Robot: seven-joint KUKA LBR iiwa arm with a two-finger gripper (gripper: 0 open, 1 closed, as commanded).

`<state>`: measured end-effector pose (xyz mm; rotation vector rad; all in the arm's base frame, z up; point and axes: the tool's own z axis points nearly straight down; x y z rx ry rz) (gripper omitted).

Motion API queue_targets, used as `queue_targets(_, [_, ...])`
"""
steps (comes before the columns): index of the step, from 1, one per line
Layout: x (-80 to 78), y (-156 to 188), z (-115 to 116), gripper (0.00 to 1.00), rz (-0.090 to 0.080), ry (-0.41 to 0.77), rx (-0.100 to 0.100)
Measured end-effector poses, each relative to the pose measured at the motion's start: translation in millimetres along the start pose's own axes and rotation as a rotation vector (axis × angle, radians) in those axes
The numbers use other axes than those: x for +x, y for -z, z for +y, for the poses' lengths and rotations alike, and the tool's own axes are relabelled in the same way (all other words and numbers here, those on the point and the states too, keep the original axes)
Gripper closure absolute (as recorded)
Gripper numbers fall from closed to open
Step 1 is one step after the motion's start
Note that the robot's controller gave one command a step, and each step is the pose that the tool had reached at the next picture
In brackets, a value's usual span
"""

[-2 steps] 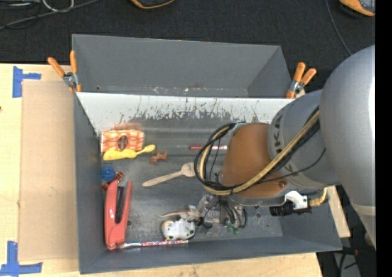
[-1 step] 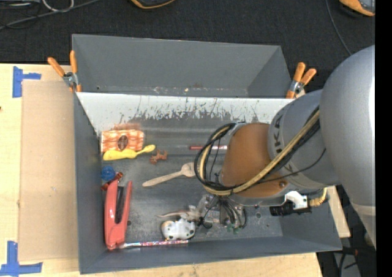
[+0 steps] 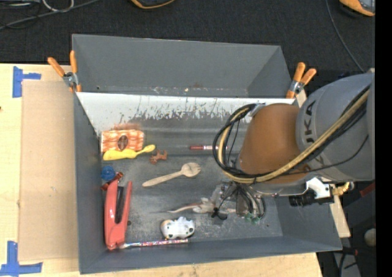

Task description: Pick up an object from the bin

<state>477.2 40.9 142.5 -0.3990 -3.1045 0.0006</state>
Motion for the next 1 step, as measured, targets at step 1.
queue_targets(1, [-3.3,70.3,-29.2,1.0,-0.001,0.01,0.001])
